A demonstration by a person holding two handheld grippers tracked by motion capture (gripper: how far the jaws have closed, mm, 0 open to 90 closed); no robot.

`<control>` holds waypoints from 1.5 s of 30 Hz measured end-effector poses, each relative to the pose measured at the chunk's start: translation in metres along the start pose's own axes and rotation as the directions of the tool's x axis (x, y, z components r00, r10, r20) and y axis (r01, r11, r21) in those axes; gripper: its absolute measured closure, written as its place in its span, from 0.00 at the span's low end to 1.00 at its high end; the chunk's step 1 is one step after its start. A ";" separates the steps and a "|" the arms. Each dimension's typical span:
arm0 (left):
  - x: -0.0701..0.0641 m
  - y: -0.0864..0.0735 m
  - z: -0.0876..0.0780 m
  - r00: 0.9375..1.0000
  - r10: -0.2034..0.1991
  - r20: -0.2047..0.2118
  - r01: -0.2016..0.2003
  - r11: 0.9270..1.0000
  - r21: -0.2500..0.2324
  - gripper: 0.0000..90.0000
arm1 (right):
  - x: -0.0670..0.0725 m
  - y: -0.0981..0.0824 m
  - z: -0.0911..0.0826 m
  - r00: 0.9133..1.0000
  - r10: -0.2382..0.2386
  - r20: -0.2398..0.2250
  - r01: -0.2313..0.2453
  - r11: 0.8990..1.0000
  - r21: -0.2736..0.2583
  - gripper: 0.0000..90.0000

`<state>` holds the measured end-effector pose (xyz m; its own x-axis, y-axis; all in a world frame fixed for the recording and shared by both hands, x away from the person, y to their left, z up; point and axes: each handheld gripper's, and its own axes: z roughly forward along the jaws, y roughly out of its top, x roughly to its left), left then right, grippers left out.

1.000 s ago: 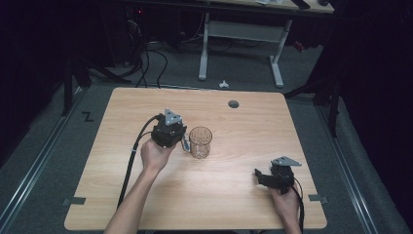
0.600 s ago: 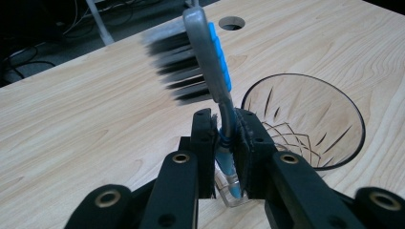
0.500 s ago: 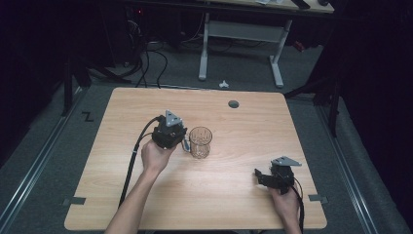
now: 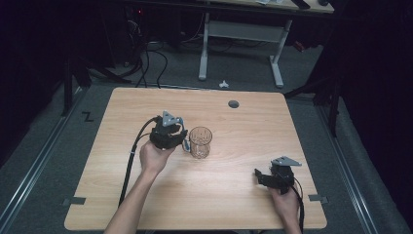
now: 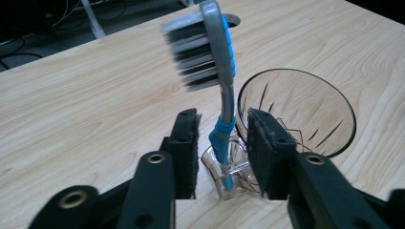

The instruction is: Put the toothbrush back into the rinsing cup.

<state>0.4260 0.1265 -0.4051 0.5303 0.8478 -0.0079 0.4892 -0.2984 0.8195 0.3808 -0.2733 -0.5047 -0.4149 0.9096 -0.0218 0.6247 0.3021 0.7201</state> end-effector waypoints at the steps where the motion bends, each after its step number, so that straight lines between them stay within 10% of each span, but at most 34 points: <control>1: 0.001 -0.001 -0.001 1.000 -0.005 -0.001 0.005 1.000 -0.005 0.68 | 0.000 0.000 0.000 1.000 0.000 0.000 0.000 1.000 0.000 0.25; 45: 0.012 -0.039 -0.037 0.996 -0.088 0.007 0.089 0.995 -0.036 0.58 | 0.000 0.000 0.000 1.000 0.000 0.000 0.000 1.000 0.000 0.25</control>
<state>0.3875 0.1641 -0.4162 0.4899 0.8677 -0.0843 0.5090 -0.2061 0.8357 0.3808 -0.2733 -0.5048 -0.4148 0.9097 -0.0218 0.6247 0.3021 0.7201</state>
